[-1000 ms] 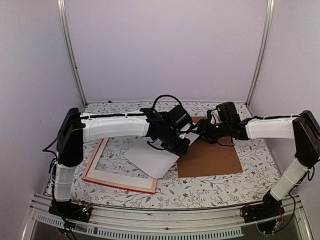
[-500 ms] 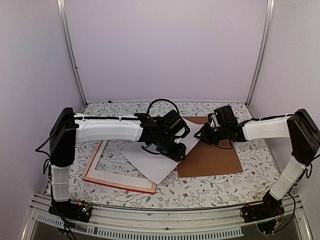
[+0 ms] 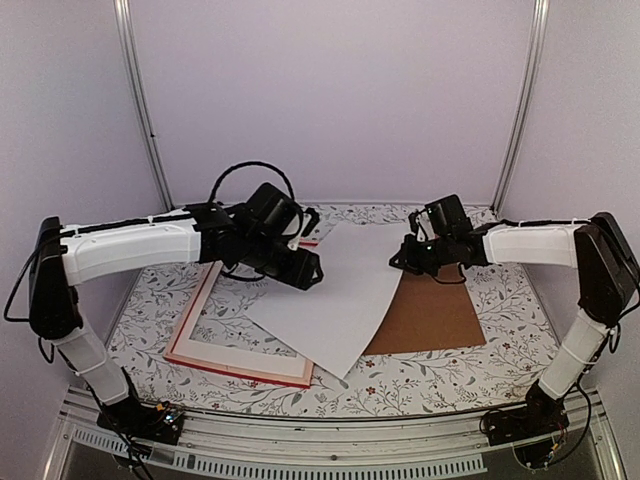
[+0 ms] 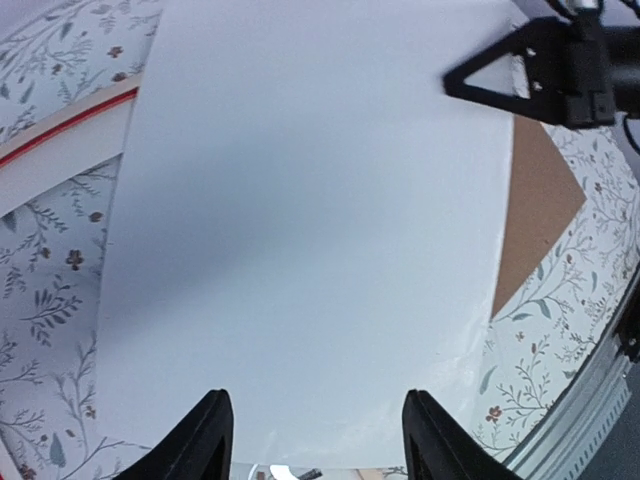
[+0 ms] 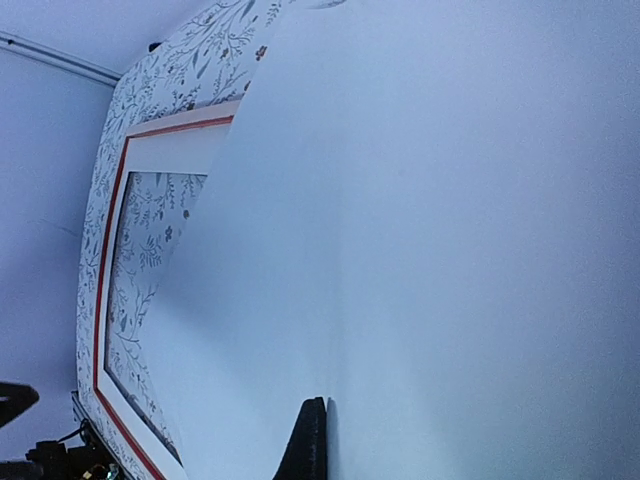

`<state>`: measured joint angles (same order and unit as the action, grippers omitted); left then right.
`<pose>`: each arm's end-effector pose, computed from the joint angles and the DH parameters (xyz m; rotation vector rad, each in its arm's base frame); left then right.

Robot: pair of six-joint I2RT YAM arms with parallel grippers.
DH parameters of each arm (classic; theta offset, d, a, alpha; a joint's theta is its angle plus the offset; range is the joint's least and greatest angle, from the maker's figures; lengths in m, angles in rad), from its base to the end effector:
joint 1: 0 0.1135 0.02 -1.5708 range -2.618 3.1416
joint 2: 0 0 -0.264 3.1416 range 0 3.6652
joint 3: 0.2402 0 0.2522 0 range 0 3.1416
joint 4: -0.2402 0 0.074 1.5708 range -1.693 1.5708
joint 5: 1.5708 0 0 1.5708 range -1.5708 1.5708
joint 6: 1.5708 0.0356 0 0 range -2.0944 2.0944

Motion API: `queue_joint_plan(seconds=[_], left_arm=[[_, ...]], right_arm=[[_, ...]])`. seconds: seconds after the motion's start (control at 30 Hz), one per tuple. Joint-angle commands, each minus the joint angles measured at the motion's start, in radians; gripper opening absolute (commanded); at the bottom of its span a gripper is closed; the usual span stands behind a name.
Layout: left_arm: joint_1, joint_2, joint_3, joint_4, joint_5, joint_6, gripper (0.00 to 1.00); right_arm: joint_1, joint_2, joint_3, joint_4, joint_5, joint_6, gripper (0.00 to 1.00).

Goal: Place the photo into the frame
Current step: Pass from the left arm to the right, then move the frame body to the center of the board.

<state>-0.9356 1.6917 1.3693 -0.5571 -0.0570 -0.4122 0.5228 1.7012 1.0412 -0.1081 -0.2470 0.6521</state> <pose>0.2230 -0.2991 0.2705 0.6270 2.4408 -0.5102 0.3099 0.1886 0.1971 0.0298 2.4779 0.8377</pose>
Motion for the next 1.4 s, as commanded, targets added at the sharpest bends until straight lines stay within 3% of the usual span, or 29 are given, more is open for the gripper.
queue_joint_plan(seconds=[0.0,0.2,0.3,0.43,0.63,0.93,1.37], left_arm=[[0.174,-0.083,-0.084,0.038,0.013,0.006,0.60],[0.440,-0.129,-0.200,0.106,0.049,-0.024,0.61],[0.548,-0.119,-0.245,0.136,0.049,-0.036,0.66],[0.657,-0.079,-0.273,0.170,0.076,-0.055,0.77],[0.785,0.006,-0.276,0.177,0.100,-0.069,0.81],[0.842,0.071,-0.366,0.236,0.195,-0.086,0.83],[0.817,-0.016,-0.591,0.406,0.434,-0.113,0.81]], right_arm=[[-0.010,0.045,0.103,-0.111,-0.090,-0.165,0.00],[-0.033,0.107,0.195,-0.166,-0.166,-0.220,0.00],[-0.061,0.110,0.213,-0.191,-0.195,-0.231,0.00],[-0.104,0.125,0.232,-0.230,-0.232,-0.270,0.00],[-0.125,0.123,0.237,-0.259,-0.247,-0.321,0.00],[-0.126,0.126,0.247,-0.268,-0.288,-0.343,0.00],[-0.144,0.142,0.275,-0.317,-0.315,-0.385,0.00]])
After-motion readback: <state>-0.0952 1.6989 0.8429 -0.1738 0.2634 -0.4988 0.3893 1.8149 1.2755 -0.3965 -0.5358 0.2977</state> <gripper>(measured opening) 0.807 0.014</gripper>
